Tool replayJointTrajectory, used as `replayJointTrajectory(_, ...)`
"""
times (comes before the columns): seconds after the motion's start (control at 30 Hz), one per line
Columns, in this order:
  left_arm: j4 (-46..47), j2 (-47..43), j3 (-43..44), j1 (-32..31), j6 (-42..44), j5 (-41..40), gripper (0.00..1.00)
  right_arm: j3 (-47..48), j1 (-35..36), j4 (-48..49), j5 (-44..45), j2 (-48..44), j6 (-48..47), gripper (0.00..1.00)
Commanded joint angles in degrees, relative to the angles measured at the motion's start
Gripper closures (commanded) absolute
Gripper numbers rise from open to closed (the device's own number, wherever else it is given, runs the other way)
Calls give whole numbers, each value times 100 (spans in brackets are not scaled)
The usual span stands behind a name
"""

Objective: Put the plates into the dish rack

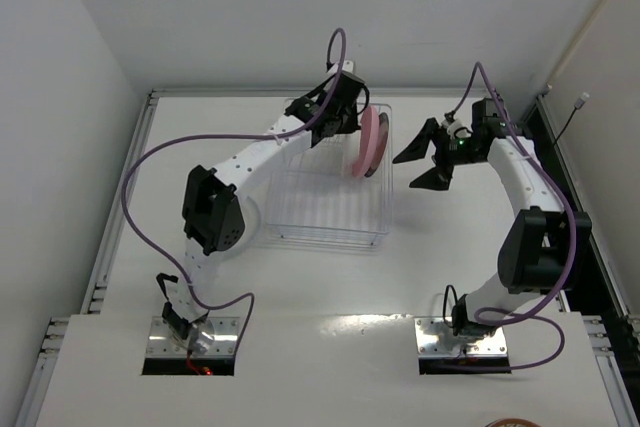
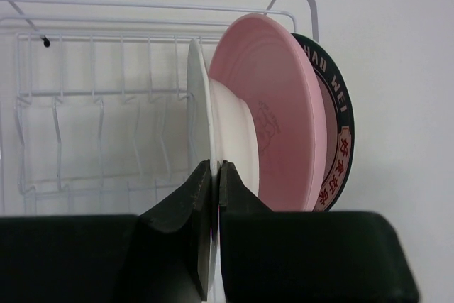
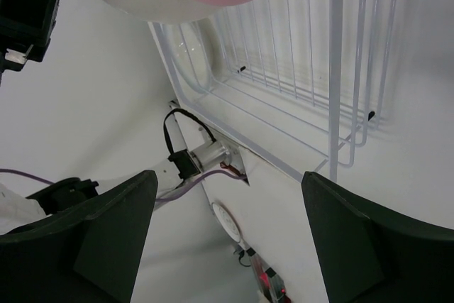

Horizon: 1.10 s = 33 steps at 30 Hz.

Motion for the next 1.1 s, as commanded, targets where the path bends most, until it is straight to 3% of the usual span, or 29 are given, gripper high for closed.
replayJointTrajectory(0.0, -136, 137, 318, -116, 482, -976, 100, -72, -37, 25, -189, -223, -88, 19)
replayJointTrajectory(0.37, -426, 296, 107, -292, 545, -1521, 100, -248, -37, -27, -242, -276, -88, 19)
replayJointTrajectory(0.53, -426, 296, -209, -292, 395, -1522, 100, -248, -37, -27, -242, -276, -88, 19)
replayJointTrajectory(1.07, -470, 683, 46, -231, 245, -1145, 100, -353, -37, -27, -242, -329, -88, 19)
